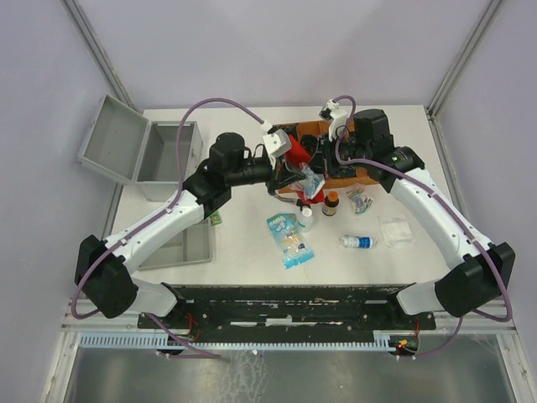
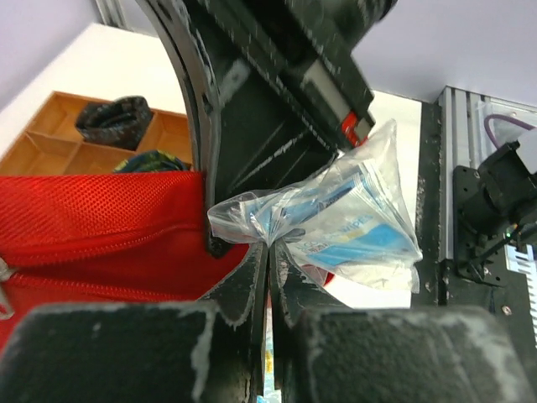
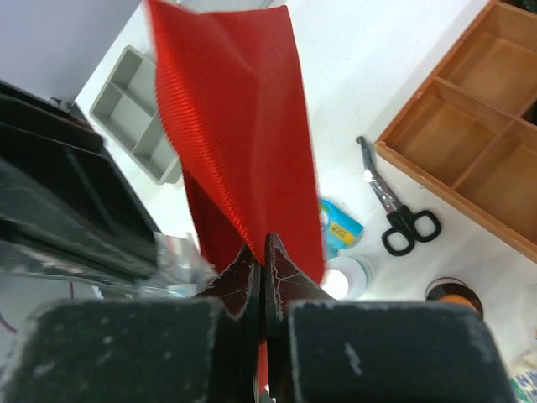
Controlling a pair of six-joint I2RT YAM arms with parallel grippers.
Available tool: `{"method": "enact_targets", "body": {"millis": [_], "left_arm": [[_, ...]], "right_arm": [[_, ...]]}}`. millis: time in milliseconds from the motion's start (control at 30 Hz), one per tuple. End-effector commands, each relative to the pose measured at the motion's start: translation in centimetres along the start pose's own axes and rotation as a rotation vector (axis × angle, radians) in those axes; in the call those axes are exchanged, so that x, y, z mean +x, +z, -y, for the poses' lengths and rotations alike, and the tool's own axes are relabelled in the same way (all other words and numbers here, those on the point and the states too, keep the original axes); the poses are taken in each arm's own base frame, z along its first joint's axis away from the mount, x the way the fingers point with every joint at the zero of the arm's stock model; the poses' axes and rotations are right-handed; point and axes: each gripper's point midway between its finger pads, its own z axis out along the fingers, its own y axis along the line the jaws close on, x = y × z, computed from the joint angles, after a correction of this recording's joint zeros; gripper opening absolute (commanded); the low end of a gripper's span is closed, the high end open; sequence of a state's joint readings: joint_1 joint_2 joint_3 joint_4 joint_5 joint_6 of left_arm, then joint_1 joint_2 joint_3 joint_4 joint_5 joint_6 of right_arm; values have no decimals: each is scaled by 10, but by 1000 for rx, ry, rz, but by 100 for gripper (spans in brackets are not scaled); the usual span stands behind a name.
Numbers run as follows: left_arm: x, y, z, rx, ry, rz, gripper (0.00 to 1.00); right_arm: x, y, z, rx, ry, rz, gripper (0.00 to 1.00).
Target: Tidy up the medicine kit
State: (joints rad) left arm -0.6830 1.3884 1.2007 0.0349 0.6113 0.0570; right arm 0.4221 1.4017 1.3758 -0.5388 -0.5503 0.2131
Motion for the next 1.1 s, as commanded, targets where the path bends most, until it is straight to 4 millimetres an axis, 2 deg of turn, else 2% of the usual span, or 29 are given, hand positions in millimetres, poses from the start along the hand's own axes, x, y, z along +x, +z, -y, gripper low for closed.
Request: {"method": "enact_targets", "body": {"millis": [0,133,267,367,533,733,900,1067], "left_arm": [[-20,-3,12,58,128,108,7],[-12,-2,11,65,193,96,7],[-25,-3,18,95,167,132,7],[-35,-4,18,94,192,148,7],[-29,-8,11,58,254,121,6],[-38,-14,24,100,249,155,6],[-27,-14,21,91,272,142,6],[-33,-15,29,128,257,162,6]], "right_arm": [[-11,-6,-32,-148,-26,40,1],[-4,-7,-38,-183,-41,7,1],[6,-3,-35,-183,-44,-22,1],[12,0,-42,-227,-38,-50,1],[15,1,-49,-255,-50,-72,1],[23,5,-42,-232,-54,-96,1],[23,6,-46,-249,-57,-100,1],[29,9,-43,-244,-61,-118,1]]}}
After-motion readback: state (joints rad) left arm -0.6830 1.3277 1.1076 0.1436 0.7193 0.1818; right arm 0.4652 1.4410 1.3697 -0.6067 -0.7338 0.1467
